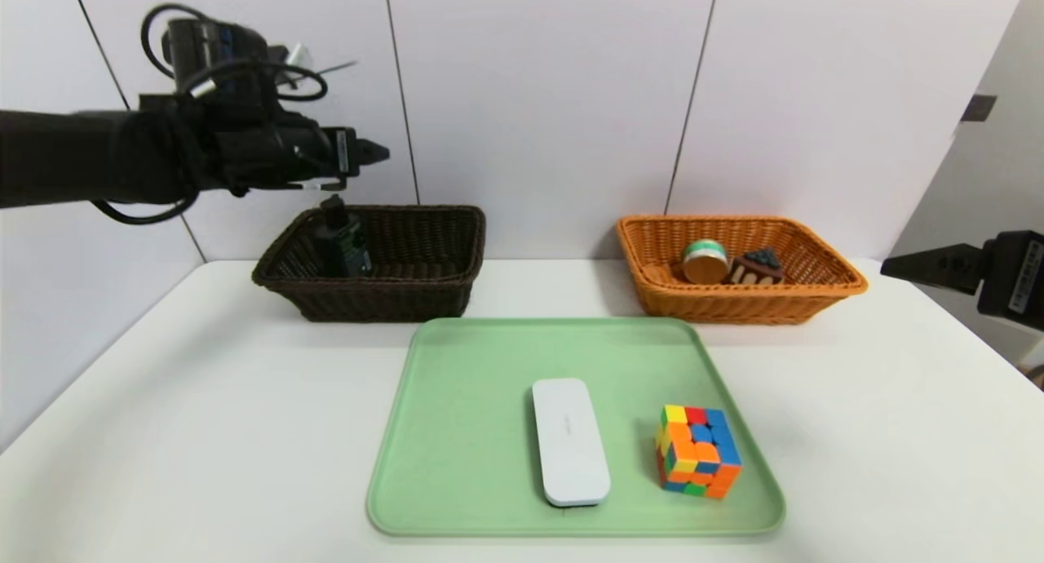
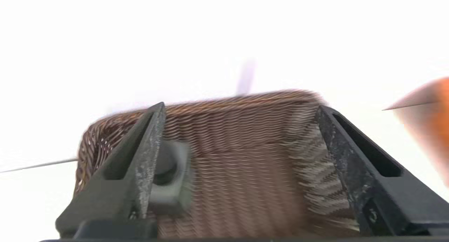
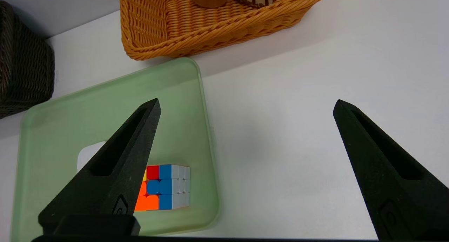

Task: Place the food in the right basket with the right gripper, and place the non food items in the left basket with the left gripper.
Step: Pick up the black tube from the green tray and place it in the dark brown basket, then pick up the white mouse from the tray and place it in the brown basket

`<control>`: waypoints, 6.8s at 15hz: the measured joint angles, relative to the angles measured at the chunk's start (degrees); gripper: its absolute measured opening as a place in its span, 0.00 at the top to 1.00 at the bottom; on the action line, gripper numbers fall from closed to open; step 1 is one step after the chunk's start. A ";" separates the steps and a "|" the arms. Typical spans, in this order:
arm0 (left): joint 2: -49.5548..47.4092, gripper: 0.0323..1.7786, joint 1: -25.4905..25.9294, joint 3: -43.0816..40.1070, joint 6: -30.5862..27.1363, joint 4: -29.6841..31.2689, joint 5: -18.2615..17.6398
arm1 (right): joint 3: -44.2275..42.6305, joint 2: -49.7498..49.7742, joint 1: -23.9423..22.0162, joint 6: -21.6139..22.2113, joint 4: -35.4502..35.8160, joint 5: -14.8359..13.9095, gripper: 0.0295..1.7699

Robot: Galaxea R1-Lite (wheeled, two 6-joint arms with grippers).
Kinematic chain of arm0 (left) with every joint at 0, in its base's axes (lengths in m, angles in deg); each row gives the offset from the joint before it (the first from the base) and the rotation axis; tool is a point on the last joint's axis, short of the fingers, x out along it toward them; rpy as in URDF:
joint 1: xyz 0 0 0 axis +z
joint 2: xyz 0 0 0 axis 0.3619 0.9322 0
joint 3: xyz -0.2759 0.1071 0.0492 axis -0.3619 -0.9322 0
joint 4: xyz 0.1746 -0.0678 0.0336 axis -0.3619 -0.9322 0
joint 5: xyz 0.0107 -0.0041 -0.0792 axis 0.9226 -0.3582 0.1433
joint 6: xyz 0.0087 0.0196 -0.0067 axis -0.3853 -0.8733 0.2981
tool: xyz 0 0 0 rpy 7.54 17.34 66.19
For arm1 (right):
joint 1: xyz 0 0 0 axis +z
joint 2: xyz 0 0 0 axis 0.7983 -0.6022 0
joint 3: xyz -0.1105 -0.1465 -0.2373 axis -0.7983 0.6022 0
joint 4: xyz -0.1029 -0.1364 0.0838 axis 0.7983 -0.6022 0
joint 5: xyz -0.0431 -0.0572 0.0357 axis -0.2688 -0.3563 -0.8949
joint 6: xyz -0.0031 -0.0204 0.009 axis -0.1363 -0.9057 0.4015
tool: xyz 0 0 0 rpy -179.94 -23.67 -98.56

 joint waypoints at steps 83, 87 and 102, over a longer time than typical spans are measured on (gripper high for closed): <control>8.74 0.45 -12.19 16.48 13.56 -23.28 19.80 | 8.08 0.45 -0.99 3.22 0.55 3.19 0.04; 13.86 0.45 -9.37 16.48 13.45 -19.16 18.90 | 8.11 0.43 -1.29 3.24 0.56 3.21 0.04; 22.44 0.45 -5.35 16.48 13.31 -15.70 18.03 | 8.14 0.67 -1.30 3.61 0.52 3.04 0.04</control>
